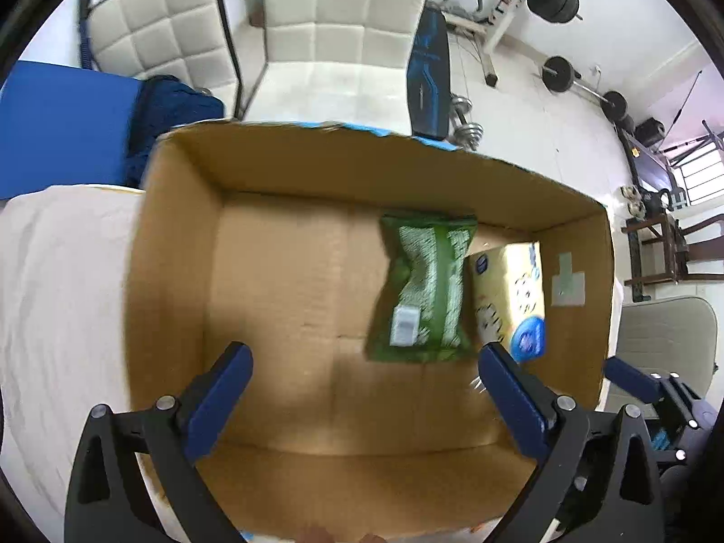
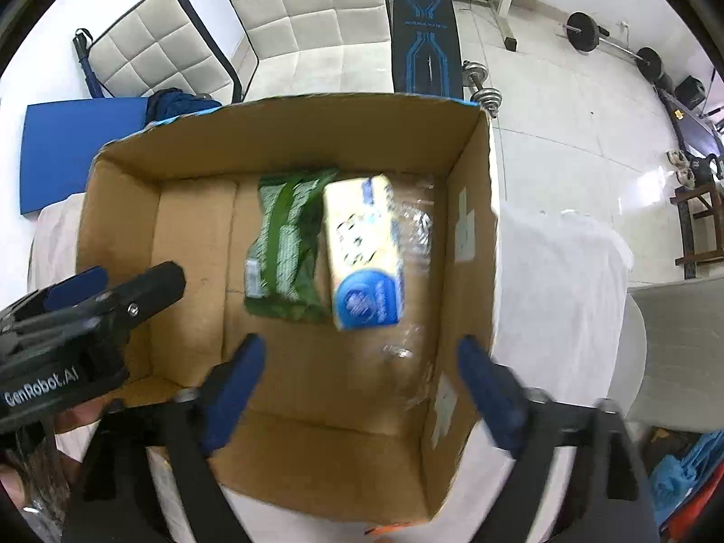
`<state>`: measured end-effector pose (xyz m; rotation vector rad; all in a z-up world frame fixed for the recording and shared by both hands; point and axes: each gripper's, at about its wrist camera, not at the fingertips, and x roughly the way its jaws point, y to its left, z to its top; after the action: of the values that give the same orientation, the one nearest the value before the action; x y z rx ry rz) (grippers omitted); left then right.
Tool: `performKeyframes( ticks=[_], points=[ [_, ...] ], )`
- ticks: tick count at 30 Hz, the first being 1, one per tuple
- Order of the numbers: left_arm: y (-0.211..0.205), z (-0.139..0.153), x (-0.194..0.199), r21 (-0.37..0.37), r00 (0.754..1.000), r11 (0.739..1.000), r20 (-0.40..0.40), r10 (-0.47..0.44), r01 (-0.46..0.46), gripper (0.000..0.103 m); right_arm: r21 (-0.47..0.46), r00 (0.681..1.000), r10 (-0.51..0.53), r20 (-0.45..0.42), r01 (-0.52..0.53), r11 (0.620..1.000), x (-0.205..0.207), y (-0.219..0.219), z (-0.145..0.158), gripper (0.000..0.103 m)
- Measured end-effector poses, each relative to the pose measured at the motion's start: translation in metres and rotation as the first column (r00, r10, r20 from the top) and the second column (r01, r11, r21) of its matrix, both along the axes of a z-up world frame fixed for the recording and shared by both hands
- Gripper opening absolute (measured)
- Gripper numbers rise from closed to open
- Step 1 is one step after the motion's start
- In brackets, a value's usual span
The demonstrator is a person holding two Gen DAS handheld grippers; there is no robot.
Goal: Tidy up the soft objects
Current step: 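Carry both items into the cardboard box and open both tools to release, then grasp the blue snack stick with the left tool while the right grasps the orange bag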
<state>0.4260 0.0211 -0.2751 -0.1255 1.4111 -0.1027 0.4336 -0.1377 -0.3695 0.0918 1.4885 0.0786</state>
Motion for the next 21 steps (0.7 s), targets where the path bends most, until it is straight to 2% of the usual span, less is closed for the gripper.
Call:
performKeyframes(
  ticks=[2, 5, 11, 21],
  points=[
    [0.011, 0.002, -0.011, 0.002, 1.000, 1.000, 0.017, 0.006, -0.006, 0.102, -0.006, 1.000, -0.012, 0.012, 0.012, 1.000, -0.015, 0.007, 0.007, 0.095],
    [0.021, 0.004, -0.012, 0.025, 0.998, 1.000, 0.060, -0.012, 0.011, 0.102, -0.010, 0.998, -0.025, 0.052, 0.026, 1.000, -0.033, 0.014, 0.017, 0.103],
    [0.031, 0.033, -0.041, 0.075, 0.983, 0.995, 0.166, -0.075, 0.063, 0.102, -0.056, 0.982, -0.053, 0.180, 0.064, 0.996, -0.066, 0.031, 0.040, 0.103],
    [0.048, 0.092, -0.092, 0.051, 0.948, 0.992, 0.294, -0.124, 0.114, 0.102, -0.044, 0.953, -0.138, 0.270, 0.155, 0.987, -0.126, 0.044, 0.093, 0.103]
  ],
)
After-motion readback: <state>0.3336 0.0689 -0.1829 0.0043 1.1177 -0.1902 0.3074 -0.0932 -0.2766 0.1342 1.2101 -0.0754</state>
